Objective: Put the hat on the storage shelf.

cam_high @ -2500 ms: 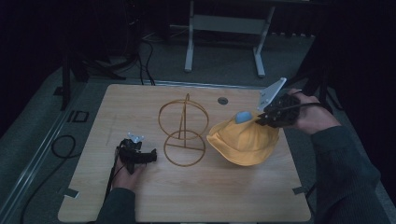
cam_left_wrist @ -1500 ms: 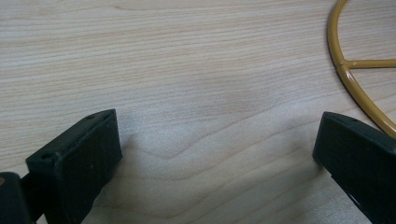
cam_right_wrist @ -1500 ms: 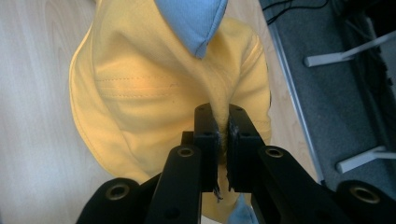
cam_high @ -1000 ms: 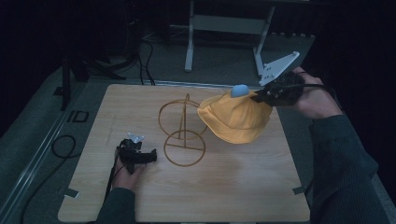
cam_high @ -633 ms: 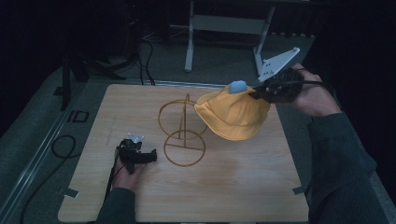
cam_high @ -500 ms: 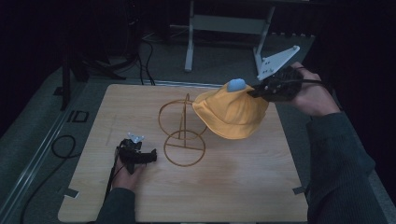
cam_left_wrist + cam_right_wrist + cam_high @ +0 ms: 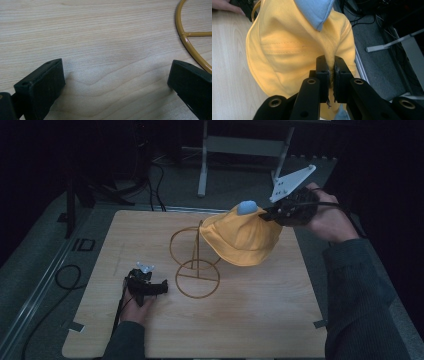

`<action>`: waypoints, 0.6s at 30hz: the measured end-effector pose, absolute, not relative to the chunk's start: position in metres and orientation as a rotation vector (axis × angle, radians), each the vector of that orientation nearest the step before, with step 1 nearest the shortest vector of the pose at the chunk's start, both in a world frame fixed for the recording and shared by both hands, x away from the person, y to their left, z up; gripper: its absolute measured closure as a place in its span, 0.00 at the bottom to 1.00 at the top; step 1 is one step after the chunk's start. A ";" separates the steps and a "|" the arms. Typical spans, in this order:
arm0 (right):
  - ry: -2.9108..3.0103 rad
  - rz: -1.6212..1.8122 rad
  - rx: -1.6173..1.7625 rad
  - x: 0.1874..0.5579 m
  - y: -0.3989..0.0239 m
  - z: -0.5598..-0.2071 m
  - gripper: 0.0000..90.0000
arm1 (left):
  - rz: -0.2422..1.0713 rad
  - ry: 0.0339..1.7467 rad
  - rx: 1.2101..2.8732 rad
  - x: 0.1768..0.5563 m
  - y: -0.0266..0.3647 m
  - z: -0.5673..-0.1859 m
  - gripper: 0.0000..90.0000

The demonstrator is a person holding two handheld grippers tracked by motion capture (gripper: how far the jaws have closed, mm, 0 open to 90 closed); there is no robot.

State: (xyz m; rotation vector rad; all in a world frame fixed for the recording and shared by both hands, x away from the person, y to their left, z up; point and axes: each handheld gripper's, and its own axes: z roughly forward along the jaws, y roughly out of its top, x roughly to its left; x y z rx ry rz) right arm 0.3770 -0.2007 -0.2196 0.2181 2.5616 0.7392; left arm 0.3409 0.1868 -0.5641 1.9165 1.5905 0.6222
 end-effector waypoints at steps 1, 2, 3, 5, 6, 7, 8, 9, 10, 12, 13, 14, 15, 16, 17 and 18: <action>2.561 0.742 0.217 0.377 -0.200 -0.219 0.94 | 0.622 1.591 1.916 0.341 0.187 -0.564 0.01; 2.559 0.746 0.214 0.377 -0.199 -0.219 0.94 | 0.622 1.591 1.916 0.341 0.187 -0.564 0.01; 2.557 0.748 0.210 0.377 -0.197 -0.218 0.94 | 0.622 1.590 1.917 0.341 0.187 -0.564 0.01; 2.555 0.757 0.203 0.377 -0.194 -0.217 0.94 | 0.622 1.590 1.917 0.341 0.187 -0.564 0.01; 2.554 0.761 0.207 0.377 -0.193 -0.217 0.94 | 0.623 1.590 1.917 0.341 0.187 -0.564 0.01; 2.554 0.763 0.201 0.377 -0.192 -0.217 0.94 | 0.622 1.590 1.917 0.341 0.187 -0.564 0.01; 2.550 0.764 0.198 0.377 -0.189 -0.217 0.94 | 0.622 1.590 1.916 0.341 0.187 -0.564 0.01; 2.550 0.766 0.197 0.377 -0.188 -0.216 0.94 | 0.622 1.590 1.916 0.341 0.187 -0.564 0.01; 2.550 0.768 0.194 0.377 -0.186 -0.216 0.94 | 0.623 1.590 1.916 0.341 0.187 -0.564 0.01; 2.544 0.774 0.192 0.377 -0.183 -0.215 0.94 | 0.623 1.589 1.918 0.341 0.187 -0.564 0.01; 2.546 0.776 0.188 0.377 -0.181 -0.215 0.94 | 0.623 1.590 1.918 0.341 0.187 -0.564 0.01; 2.546 0.779 0.187 0.377 -0.179 -0.215 0.94 | 0.621 1.592 1.915 0.341 0.187 -0.564 0.01; 2.545 0.779 0.182 0.377 -0.177 -0.215 0.94 | 0.621 1.591 1.915 0.341 0.187 -0.564 0.01; 2.546 0.778 0.180 0.377 -0.175 -0.215 0.94 | 0.621 1.591 1.915 0.341 0.187 -0.564 0.01; 2.545 0.778 0.178 0.378 -0.173 -0.215 0.94 | 0.621 1.591 1.916 0.341 0.187 -0.564 0.01; 2.546 0.774 0.179 0.378 -0.170 -0.215 0.94 | 0.621 1.591 1.916 0.341 0.187 -0.564 0.01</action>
